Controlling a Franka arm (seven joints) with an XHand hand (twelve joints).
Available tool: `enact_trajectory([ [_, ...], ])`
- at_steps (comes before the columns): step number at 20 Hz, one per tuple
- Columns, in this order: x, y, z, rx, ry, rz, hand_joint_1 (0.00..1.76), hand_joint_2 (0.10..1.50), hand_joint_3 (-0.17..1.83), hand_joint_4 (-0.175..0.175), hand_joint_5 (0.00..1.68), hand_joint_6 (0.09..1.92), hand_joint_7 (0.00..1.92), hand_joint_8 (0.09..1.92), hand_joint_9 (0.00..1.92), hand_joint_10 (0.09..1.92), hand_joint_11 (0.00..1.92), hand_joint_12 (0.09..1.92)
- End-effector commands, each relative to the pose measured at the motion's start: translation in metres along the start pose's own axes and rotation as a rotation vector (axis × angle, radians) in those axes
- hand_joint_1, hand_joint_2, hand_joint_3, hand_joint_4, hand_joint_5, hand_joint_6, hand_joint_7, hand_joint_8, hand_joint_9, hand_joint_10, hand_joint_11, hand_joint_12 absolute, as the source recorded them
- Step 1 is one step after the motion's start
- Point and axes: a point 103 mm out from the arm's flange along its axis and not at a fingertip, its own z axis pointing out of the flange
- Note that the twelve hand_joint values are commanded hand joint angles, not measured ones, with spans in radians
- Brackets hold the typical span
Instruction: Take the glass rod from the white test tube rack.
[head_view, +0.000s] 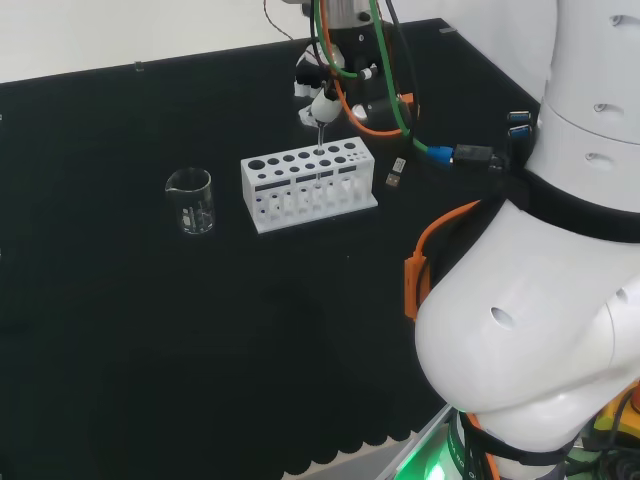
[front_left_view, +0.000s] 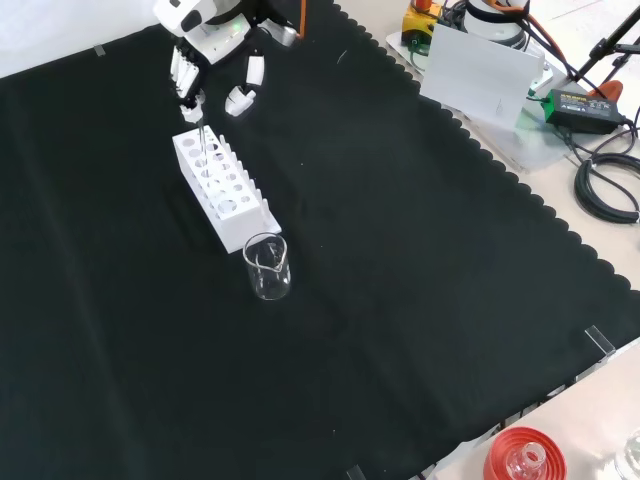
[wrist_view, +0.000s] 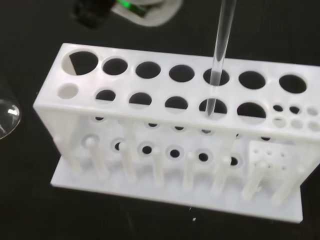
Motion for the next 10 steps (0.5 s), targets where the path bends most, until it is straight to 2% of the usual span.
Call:
enact_trajectory([
  [1,-0.003,0.011,-0.005,-0.02,-0.039,-0.006,1.1,0.69,0.75,-0.172,0.67,0.88,0.77,0.82,1.02,0.73,0.93,1.21],
  [5,-0.007,0.016,-0.01,-0.019,-0.038,-0.012,1.11,0.66,0.81,-0.173,0.68,0.9,0.79,0.82,1.02,0.72,0.93,1.21],
  [10,-0.015,0.024,-0.016,-0.01,-0.059,-0.006,1.08,0.65,0.84,-0.141,0.61,0.93,0.72,0.83,0.91,0.78,0.83,1.27],
])
